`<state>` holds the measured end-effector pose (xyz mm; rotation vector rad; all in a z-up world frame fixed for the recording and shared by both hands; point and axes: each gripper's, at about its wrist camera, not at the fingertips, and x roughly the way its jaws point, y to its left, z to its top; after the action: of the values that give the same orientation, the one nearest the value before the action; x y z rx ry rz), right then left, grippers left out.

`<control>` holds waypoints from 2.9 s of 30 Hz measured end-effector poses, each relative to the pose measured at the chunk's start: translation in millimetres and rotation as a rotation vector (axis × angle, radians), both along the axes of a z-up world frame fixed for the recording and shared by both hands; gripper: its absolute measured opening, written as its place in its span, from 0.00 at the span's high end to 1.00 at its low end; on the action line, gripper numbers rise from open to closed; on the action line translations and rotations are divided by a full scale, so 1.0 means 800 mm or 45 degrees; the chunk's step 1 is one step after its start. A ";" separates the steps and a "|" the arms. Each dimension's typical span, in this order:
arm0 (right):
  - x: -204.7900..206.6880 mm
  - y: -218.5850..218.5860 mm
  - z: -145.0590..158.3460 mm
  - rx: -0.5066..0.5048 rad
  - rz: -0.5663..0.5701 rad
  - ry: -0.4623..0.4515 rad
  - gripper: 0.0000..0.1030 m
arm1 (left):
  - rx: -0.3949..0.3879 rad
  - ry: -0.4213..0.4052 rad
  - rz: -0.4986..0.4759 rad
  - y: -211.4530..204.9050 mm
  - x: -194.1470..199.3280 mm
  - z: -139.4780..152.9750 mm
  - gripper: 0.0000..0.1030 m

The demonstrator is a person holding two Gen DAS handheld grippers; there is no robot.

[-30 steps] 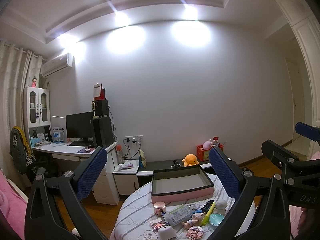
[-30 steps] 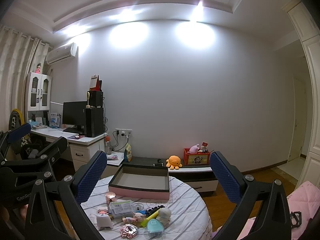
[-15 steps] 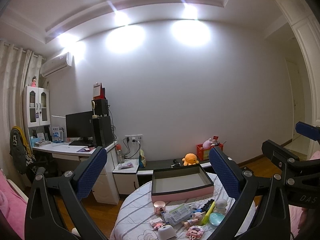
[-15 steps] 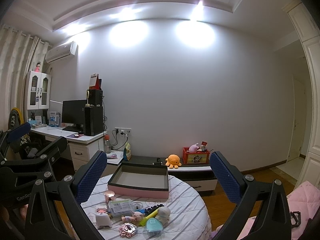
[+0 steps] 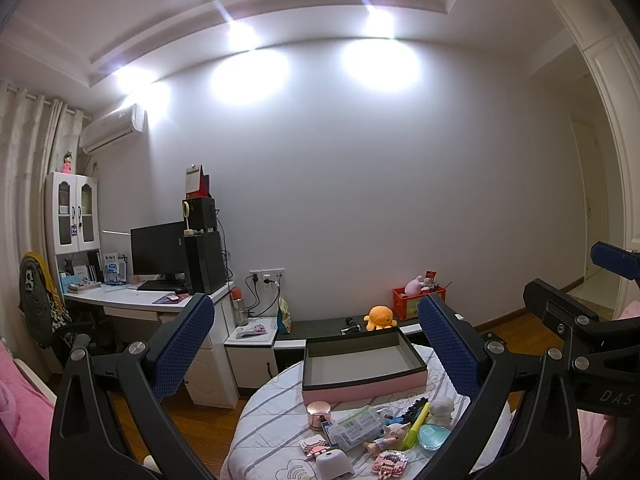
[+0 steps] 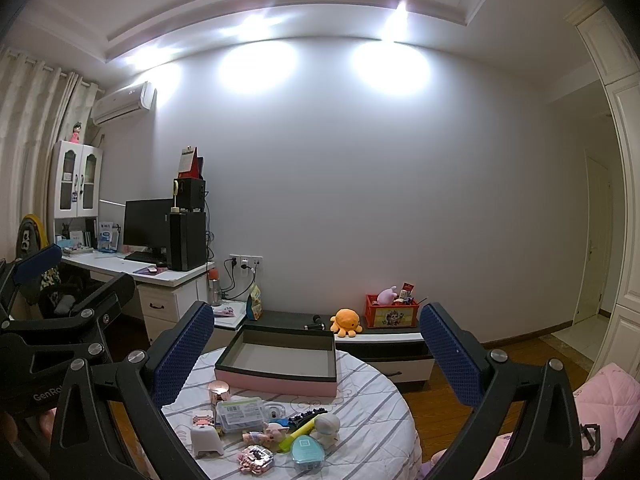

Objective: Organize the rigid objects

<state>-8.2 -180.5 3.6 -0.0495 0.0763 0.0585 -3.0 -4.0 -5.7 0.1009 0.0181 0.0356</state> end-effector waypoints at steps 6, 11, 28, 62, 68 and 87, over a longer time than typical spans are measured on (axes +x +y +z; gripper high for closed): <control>0.000 -0.001 -0.001 -0.001 -0.001 0.002 0.00 | 0.001 -0.001 -0.001 0.000 0.000 -0.001 0.00; 0.003 -0.002 -0.005 -0.007 -0.004 0.011 0.00 | 0.003 0.016 -0.008 0.001 0.005 -0.005 0.00; 0.096 -0.013 -0.170 -0.010 0.000 0.300 0.00 | -0.065 0.378 -0.047 0.024 0.102 -0.182 0.00; 0.223 -0.035 -0.358 -0.013 0.054 0.769 0.00 | -0.136 0.890 -0.011 0.028 0.210 -0.352 0.39; 0.235 -0.038 -0.351 0.006 0.087 0.796 0.00 | -0.173 0.931 -0.055 0.037 0.219 -0.351 0.36; 0.242 -0.029 -0.348 0.067 0.216 0.845 0.44 | -0.182 0.935 -0.154 0.046 0.204 -0.341 0.40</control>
<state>185.2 -203.5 -274.5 0.0180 0.7340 0.2453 160.1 32.5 -278.2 -0.0324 0.7468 -0.1250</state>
